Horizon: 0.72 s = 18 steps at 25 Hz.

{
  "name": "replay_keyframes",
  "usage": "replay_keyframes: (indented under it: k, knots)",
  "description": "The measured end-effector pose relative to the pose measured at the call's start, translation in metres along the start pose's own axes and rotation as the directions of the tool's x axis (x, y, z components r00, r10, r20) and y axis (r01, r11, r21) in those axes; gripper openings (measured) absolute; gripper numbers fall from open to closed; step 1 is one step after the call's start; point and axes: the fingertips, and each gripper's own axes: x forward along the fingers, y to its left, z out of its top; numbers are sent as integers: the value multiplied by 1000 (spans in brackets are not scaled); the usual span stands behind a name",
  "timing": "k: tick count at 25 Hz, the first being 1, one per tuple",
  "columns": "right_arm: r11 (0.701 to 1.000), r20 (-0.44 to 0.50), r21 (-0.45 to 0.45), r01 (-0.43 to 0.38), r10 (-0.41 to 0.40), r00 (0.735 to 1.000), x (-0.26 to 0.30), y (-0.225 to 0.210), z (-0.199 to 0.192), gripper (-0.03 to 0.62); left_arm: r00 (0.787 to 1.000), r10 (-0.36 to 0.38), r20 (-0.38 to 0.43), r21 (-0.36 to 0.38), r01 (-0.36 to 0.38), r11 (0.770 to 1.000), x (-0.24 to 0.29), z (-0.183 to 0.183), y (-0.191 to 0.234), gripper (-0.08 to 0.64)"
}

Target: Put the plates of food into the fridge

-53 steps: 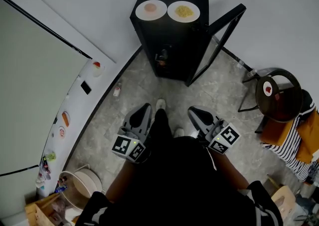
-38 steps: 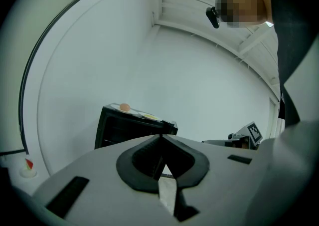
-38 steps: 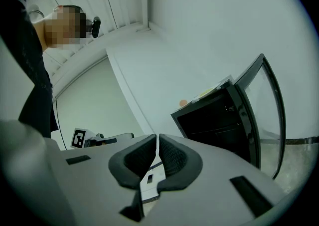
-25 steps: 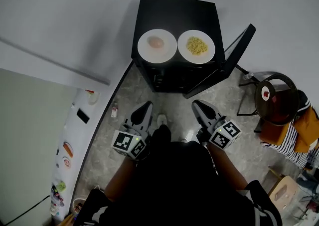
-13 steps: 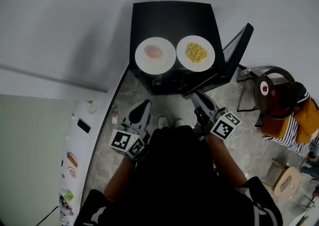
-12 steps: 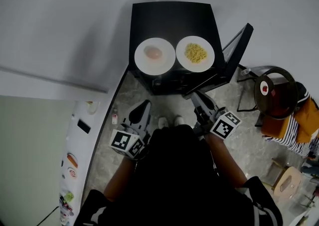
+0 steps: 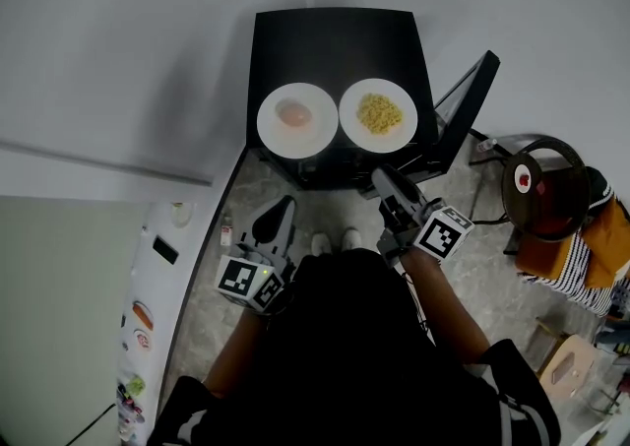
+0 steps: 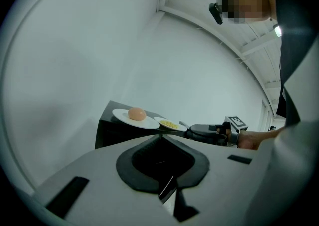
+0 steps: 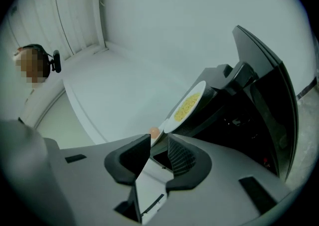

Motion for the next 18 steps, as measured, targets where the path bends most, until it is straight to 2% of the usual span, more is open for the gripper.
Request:
replay_keyframes:
  k: [5, 9, 18]
  knots:
    - [996, 11, 82, 15, -16, 1000, 7, -13, 1, 101, 1000, 5, -8, 1, -5, 1000, 4, -3, 5, 32]
    - [995, 20, 100, 23, -25, 999, 12, -17, 4, 101, 1000, 24, -8, -2, -24, 1000, 8, 2, 11, 32]
    - [979, 32, 203, 10, -17, 999, 22, -26, 11, 101, 999, 44, -9, -8, -44, 999, 18, 7, 20, 32]
